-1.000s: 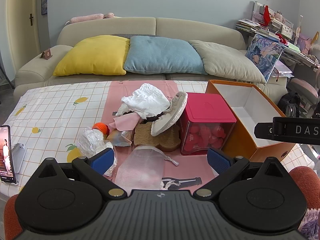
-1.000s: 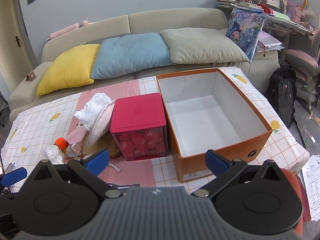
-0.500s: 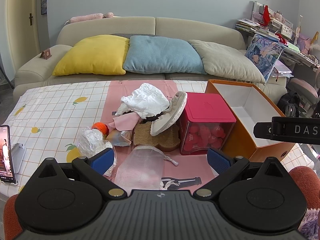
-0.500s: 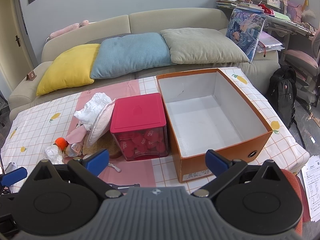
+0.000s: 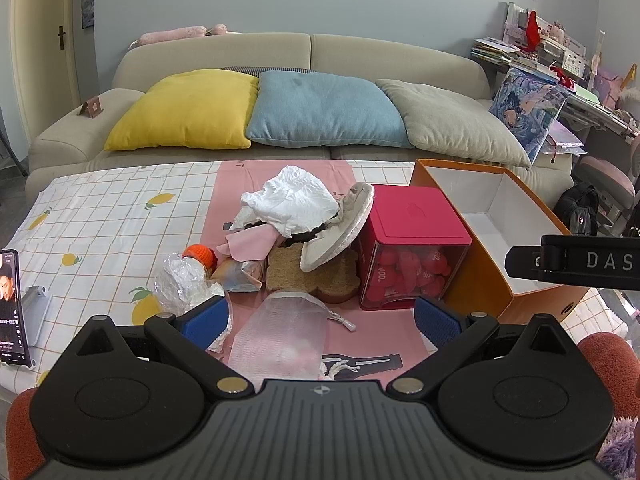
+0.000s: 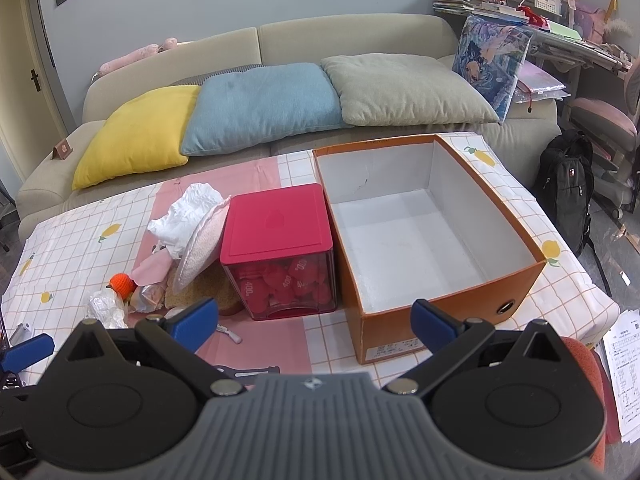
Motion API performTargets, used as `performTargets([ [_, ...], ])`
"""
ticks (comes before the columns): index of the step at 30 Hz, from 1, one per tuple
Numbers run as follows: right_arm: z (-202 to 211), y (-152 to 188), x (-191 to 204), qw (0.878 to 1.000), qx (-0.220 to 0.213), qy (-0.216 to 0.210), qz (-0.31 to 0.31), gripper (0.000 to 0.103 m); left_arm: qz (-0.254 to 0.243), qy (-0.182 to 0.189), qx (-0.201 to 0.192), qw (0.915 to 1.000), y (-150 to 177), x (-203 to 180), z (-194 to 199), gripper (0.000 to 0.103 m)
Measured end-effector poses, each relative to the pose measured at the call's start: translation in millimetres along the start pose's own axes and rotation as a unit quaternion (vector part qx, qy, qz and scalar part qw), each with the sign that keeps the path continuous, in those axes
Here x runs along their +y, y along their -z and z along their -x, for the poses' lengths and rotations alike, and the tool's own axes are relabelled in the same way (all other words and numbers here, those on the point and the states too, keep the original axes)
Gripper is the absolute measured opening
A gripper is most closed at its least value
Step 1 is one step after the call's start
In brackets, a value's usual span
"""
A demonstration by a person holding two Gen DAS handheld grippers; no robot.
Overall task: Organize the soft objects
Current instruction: 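Reach the left gripper down and grasp the translucent mesh bag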
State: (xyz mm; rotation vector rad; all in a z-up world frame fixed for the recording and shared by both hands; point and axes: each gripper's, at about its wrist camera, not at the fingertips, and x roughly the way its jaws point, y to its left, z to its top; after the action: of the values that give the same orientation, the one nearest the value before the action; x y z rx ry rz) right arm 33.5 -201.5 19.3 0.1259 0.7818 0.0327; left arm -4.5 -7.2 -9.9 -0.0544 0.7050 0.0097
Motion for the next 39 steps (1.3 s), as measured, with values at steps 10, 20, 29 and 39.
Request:
performTargets([
  [10,-3,0,0,1.000,0.003,-0.001,0.002,0.100,0.015,-0.008,-0.005,0.9998,-3,6,5,0.100],
  [20,-21,3,10,0.998,0.038,-0.055,0.018,0.100,0.070,0.044,0.071,0.9940,4,47,-10,0.082],
  [29,-87,16,46,0.976,0.151,-0.147,0.050,0.076,0.161,0.034,0.132,0.9774,11,96,-35,0.080],
  [39,-131,17,75,0.975,0.163,-0.137,0.068,0.051,0.107,0.070,0.140,0.9819,6,92,-75,0.083],
])
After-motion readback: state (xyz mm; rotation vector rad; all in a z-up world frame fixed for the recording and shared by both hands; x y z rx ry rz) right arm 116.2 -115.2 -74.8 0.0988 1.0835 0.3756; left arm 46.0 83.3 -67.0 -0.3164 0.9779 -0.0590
